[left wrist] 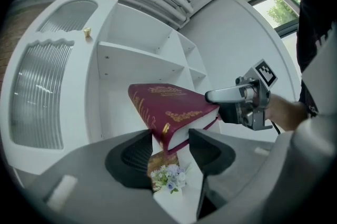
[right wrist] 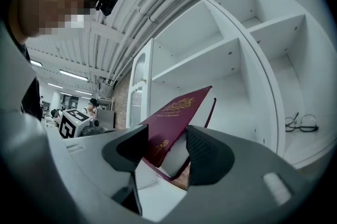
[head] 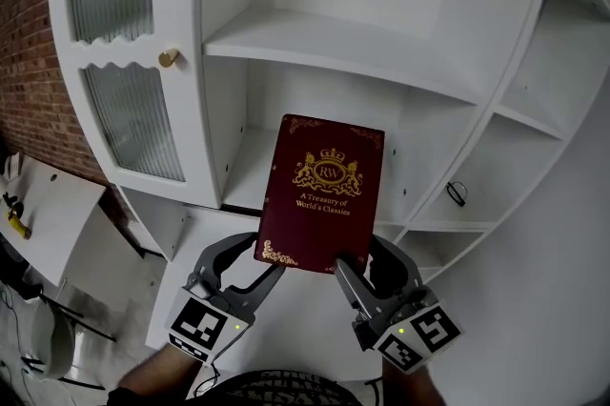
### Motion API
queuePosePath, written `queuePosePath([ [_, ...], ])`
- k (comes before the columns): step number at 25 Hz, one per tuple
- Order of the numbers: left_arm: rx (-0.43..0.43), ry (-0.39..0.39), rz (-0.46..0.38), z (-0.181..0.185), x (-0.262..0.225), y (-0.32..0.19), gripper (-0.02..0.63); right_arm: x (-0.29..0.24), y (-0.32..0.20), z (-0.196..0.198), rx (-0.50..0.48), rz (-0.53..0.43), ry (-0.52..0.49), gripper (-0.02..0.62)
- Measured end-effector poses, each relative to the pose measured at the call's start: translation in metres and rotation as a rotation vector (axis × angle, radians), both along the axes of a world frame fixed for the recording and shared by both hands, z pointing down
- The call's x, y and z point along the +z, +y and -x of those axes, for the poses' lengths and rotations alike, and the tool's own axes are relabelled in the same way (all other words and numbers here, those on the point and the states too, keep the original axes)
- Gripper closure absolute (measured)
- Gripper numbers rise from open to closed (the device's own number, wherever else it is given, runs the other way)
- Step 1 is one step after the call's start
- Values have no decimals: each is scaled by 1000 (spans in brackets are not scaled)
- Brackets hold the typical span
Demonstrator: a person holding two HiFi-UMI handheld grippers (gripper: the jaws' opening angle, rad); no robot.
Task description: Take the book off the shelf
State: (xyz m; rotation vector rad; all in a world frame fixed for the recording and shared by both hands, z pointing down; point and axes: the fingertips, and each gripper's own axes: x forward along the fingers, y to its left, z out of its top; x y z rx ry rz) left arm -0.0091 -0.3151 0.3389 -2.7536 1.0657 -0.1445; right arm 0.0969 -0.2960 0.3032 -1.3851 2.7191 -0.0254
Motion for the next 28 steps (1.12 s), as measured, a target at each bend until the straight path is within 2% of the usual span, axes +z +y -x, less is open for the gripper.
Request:
queuePosePath([
  [7,12,-11,-65,2,-25,13,379,-21,16,3,19,-46,13,365],
  [15,35,-15,-87,4,-35,20,379,-31,27,6,49,-75,17,370],
  [28,32,-39,-59,11,-32,21,379,-23,25,9,59,-18,-3,376],
])
